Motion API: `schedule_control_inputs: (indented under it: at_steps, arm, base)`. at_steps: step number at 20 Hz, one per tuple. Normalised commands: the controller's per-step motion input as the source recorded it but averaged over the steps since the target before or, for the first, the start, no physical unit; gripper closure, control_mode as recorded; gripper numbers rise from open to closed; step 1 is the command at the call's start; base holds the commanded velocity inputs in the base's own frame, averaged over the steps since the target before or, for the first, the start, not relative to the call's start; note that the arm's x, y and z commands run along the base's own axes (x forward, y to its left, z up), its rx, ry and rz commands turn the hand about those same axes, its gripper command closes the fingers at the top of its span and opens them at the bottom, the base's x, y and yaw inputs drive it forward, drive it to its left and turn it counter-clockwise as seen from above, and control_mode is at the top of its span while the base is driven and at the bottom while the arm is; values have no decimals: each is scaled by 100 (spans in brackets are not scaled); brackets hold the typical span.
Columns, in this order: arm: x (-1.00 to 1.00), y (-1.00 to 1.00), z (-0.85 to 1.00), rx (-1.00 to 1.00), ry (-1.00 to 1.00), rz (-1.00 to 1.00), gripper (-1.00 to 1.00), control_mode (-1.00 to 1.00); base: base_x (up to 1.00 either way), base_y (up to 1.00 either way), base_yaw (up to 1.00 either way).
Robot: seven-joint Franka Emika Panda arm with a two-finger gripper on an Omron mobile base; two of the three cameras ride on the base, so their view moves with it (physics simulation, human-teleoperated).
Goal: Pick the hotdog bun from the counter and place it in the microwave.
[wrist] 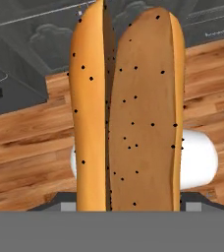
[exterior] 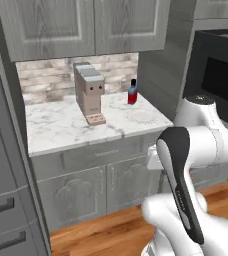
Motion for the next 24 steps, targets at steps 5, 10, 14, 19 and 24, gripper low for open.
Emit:
schedule_control_inputs:
  at_steps: [5, 10, 14, 19, 24]
  arm:
    - [0, 0, 0, 0, 0, 0, 100, 100]
    - [0, 0, 0, 0, 0, 0, 100, 100]
    - [0, 0, 0, 0, 0, 0, 100, 100]
    - [0, 0, 0, 0, 0, 0, 100, 100]
    - [0, 0, 0, 0, 0, 0, 100, 100]
  base:
    - [-100, -64, -30]
    - [-58, -93, -48]
    - [3, -100, -49]
    - [64, -98, -18]
    - [100, -59, 5]
